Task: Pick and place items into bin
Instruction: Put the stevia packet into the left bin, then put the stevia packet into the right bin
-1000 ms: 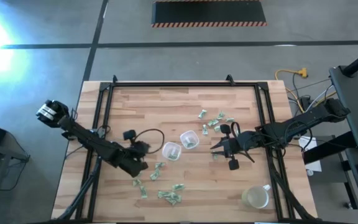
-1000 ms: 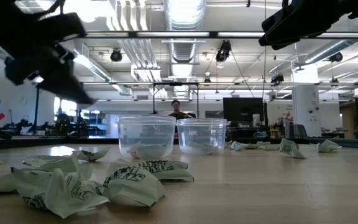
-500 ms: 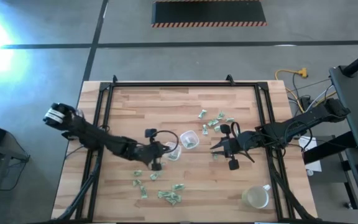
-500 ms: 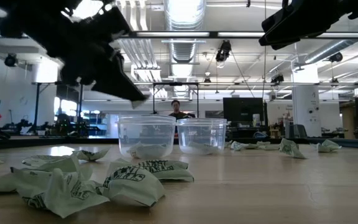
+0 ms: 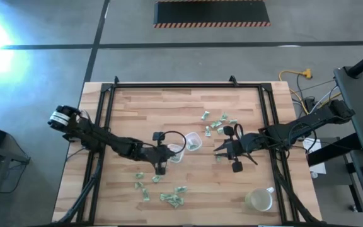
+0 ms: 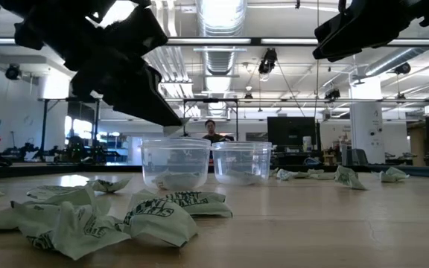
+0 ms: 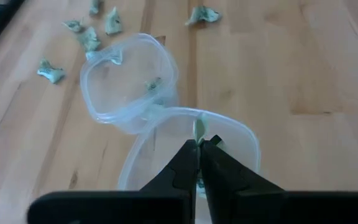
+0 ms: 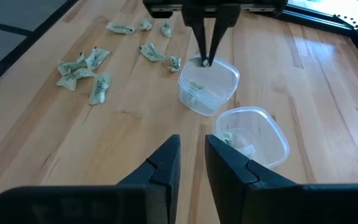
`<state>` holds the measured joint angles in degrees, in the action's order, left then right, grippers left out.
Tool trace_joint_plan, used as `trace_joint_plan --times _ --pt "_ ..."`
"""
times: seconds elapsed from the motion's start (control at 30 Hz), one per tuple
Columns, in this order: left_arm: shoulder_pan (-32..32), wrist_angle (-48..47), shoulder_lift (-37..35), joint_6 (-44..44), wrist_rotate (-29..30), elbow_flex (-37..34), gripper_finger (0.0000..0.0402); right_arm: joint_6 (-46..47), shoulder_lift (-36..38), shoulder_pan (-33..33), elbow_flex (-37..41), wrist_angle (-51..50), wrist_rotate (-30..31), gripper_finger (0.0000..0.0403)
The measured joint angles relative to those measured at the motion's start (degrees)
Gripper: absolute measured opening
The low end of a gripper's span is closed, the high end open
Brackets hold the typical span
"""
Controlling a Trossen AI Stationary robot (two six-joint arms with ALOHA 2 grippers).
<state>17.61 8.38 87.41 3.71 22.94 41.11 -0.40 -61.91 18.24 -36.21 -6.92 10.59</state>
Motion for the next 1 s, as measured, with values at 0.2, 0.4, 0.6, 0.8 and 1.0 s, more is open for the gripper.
trace_joint_plan --times 0.2,0.4,0.6,0.8,1.0 --pt "0.0 0.1 0.6 -0.7 0.6 -0.1 0.0074 0.0 0.0 0.0 0.1 -0.3 0.0 0.0059" --pt "0.0 0.2 0.2 -0.7 2.7 0.5 0.0144 0.6 0.0 0.0 1.1 -1.8 -0.1 0.0064" --pt "0.0 0.0 -1.1 -1.1 2.6 1.0 0.0168 6.1 0.0 0.0 4.5 -1.9 -4.7 0.0078" --pt "0.5 -2.1 -4.1 -1.0 2.7 1.3 0.0169 10.7 -0.1 0.0 8.0 -1.9 -5.1 0.0091" --pt "3.0 -7.1 -8.7 0.8 2.6 0.7 0.0169 11.3 -0.1 0.0 8.8 -1.0 -4.6 0.0104"
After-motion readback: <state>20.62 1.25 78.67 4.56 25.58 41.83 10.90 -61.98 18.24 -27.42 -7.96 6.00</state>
